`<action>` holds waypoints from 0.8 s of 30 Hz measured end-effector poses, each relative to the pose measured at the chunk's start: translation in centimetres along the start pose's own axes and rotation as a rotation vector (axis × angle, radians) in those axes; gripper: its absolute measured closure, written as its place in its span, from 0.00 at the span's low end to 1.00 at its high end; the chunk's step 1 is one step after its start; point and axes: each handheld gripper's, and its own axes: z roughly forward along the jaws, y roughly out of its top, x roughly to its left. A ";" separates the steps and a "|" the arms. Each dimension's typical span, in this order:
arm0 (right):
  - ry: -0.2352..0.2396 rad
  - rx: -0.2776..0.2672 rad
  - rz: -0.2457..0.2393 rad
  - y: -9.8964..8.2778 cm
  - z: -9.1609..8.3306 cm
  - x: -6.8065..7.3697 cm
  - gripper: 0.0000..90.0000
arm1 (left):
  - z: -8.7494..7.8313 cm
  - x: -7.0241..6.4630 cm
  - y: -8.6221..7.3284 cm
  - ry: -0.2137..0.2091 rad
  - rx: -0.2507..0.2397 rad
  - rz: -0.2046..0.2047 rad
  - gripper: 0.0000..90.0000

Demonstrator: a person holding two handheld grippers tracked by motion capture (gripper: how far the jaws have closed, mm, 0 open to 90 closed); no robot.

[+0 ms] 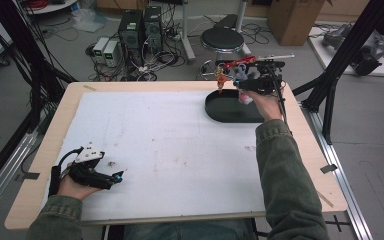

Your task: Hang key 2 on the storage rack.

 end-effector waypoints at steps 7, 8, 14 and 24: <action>0.030 0.028 -0.099 -0.5 -0.7 1.4 0.01 | -0.1 0.0 0.0 -0.001 -0.004 0.002 0.02; 0.034 0.013 -0.100 -0.7 -0.9 1.6 0.01 | -0.1 0.0 0.0 -0.001 -0.005 0.002 0.02; 0.052 0.041 -0.095 -2.5 -1.1 1.2 0.01 | -0.1 0.1 0.0 -0.004 -0.001 0.003 0.02; 0.100 0.071 -0.127 -5.8 -1.4 0.9 0.01 | 0.0 0.0 0.0 -0.003 -0.001 -0.003 0.02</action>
